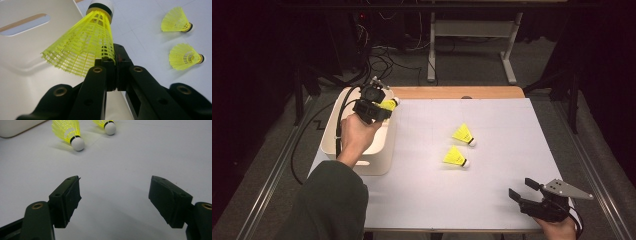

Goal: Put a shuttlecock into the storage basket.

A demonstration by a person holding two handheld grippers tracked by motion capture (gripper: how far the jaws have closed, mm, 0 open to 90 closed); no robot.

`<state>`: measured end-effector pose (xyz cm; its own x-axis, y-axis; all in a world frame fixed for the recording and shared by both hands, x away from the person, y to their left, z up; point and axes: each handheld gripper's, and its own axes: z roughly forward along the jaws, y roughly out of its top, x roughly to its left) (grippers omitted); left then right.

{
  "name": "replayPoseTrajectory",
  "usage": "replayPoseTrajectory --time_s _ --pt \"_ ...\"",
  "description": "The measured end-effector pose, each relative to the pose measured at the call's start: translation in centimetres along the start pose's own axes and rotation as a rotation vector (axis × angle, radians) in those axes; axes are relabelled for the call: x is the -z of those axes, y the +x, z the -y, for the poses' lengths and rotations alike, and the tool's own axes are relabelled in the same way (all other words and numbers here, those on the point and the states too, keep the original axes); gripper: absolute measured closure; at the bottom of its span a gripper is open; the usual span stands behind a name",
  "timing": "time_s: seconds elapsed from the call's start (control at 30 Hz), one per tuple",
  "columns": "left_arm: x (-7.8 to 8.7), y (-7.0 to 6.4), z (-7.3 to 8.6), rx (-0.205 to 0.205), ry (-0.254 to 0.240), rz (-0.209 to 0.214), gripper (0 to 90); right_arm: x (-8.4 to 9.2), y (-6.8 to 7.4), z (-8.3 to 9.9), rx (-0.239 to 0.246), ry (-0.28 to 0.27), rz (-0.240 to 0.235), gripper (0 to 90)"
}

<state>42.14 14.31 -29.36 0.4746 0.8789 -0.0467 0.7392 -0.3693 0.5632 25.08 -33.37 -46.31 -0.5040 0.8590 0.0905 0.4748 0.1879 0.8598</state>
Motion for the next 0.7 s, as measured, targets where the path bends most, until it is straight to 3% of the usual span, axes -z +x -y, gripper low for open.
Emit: replayPoseTrajectory --time_s 0.7 --pt "-0.3 1.6 0.8 0.034 0.017 -0.018 88.6 0.0 0.0 0.0 -0.001 0.001 0.001 25.9"
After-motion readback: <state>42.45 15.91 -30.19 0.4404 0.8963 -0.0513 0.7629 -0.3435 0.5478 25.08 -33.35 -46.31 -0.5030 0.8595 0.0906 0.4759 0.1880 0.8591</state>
